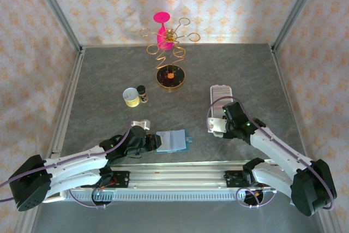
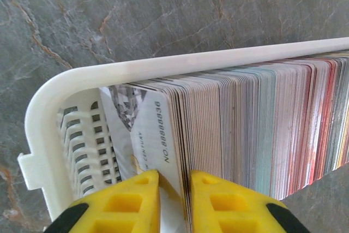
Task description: Put the credit cards into the card holder
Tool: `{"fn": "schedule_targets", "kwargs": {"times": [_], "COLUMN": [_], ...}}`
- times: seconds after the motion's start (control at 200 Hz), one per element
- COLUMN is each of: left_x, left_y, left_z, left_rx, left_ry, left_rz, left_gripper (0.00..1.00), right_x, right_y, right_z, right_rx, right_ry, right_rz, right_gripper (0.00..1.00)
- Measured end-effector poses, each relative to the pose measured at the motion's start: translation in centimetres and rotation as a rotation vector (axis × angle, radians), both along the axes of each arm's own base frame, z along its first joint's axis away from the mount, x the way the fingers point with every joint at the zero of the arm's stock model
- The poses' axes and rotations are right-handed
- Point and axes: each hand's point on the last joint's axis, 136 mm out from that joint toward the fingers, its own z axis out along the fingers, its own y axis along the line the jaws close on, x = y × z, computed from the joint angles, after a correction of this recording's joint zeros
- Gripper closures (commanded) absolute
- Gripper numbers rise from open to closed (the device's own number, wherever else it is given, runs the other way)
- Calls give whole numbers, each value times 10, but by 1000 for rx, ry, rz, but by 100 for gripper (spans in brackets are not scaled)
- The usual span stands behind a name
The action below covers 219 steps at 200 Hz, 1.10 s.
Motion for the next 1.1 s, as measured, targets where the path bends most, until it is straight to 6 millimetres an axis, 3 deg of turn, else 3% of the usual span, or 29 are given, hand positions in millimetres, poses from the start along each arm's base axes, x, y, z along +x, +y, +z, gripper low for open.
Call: {"fn": "schedule_targets", "kwargs": {"times": [0.145,0.245,0.395,0.741,1.096], "left_x": [-1,-1,-3,-3,-3], "left_y": [1,1,-1,-1,-1], "left_z": [-2,-2,-2,-2,1], "left_rx": [3,2,-4,-5,-12], "left_ry": [3,5,9,11,4], "left_rz": [0,-2,-10,-13,-13], "left_gripper": [67,67,68,68,68], "right_x": [-1,-2,-4,-9,-17], "right_y": [-1,-1,-2,-3,0], "right_z": [1,2,3,5,41], "right_rx": [2,3,5,1,63], "right_ry": [-1,-2,0,20,29], "right_rz": [-2,-5,-7,-6,-36], "right_gripper": [86,96,100,100,100]}}
